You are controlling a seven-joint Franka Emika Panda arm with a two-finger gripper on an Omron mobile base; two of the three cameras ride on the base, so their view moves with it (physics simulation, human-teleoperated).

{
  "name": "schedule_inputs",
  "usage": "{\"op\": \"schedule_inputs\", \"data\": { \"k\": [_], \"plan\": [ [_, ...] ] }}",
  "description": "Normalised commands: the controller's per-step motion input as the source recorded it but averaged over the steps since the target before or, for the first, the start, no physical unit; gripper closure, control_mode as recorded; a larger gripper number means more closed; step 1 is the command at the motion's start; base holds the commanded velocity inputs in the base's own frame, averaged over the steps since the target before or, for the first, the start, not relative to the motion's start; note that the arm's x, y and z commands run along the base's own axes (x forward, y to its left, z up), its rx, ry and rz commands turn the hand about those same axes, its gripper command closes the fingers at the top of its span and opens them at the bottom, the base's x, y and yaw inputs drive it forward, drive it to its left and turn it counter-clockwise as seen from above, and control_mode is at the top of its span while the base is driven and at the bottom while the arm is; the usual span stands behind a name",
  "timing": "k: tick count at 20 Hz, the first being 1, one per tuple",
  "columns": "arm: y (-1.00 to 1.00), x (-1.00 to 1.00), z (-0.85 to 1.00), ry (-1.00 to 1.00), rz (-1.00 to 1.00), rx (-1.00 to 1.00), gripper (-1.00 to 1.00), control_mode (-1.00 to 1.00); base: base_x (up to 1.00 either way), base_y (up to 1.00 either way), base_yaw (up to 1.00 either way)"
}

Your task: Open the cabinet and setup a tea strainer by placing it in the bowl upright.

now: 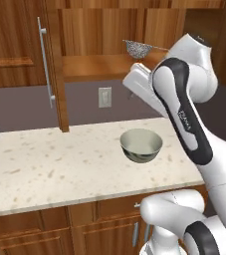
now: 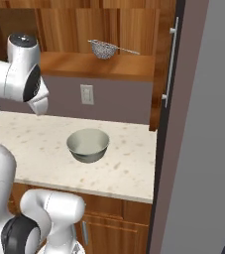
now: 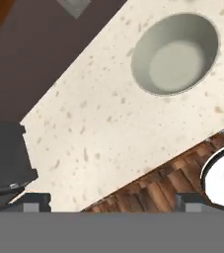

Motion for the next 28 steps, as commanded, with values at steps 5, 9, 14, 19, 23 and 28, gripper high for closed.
{"op": "schedule_inputs", "data": {
  "k": [5,9,14,19,23,28],
  "plan": [
    [-0.58,0.00,-0.44,-0.28,0.00,-0.63,-1.00,-1.00,0.00,0.00,0.00],
    [-0.69,0.03,-0.31,-0.15,0.14,-0.50,-1.00,-1.00,0.00,0.00,0.00],
    [-0.43,0.03,0.08,-0.02,0.26,-0.46,-1.00,-1.00,0.00,0.00,0.00],
    [-0.12,0.00,0.47,-0.01,0.16,-0.44,-1.00,-1.00,0.00,0.00,0.00],
    [0.00,0.00,0.71,0.00,0.05,-0.19,-1.00,-1.00,0.00,0.00,0.00],
    [0.00,0.05,0.59,-0.06,0.08,-0.10,-1.00,-1.00,0.00,0.00,0.00]
  ]
}}
